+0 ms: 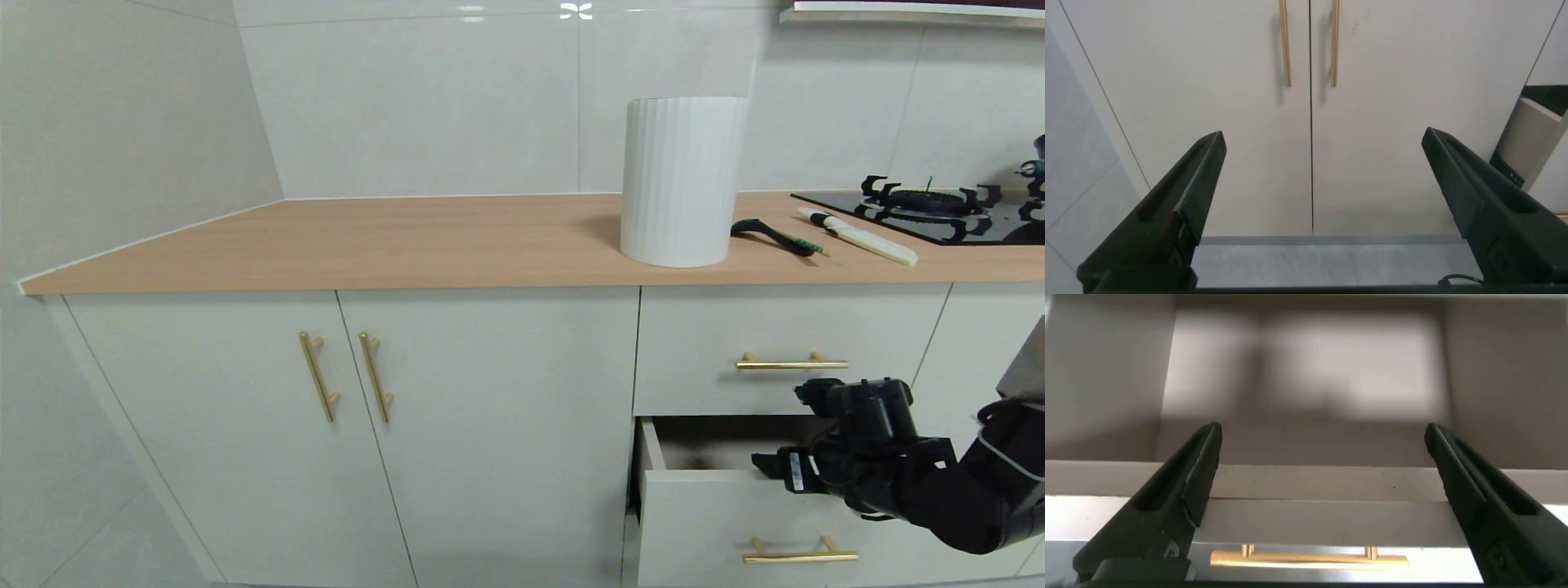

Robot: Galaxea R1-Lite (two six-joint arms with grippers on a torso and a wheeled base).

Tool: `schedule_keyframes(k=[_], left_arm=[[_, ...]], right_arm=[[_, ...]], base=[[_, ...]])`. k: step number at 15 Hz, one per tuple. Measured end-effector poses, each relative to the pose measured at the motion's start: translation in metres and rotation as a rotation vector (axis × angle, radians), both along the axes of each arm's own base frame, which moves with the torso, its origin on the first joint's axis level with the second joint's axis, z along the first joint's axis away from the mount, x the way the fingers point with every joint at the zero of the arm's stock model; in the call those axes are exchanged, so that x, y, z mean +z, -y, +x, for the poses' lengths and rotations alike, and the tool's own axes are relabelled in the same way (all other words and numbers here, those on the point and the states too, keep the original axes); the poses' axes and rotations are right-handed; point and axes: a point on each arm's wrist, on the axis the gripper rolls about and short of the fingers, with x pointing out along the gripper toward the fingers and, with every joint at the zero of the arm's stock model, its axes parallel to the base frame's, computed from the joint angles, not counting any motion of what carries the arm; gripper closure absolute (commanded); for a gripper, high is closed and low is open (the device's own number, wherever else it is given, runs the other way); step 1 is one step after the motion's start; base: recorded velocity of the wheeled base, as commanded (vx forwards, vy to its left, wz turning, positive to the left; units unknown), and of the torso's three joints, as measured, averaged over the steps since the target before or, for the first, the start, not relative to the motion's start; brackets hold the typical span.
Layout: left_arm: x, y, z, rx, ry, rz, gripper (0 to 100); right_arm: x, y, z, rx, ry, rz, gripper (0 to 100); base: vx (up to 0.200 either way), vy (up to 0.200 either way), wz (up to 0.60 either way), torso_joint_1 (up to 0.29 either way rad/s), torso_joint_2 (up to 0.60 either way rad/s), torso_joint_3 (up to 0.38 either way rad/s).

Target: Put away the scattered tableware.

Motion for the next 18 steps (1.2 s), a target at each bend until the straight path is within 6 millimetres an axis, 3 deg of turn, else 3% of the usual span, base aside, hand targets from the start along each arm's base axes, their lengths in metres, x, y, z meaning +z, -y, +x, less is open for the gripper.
schedule_keyframes(k=[8, 18], left_arm=[[0.0, 0.0, 0.0, 0.0, 0.0, 0.0, 0], [0.0, 0.0, 0.0, 0.0, 0.0, 0.0, 0]], right_arm=[[0.032, 0.003, -0.03, 0.103, -0.153, -0.067, 0], [0.037, 0.005, -0.055, 0.225, -0.336, -0.183, 0]], base=[[0.0, 0.0, 0.0, 0.0, 0.0, 0.0], [0.0, 0.0, 0.0, 0.0, 0.0, 0.0]])
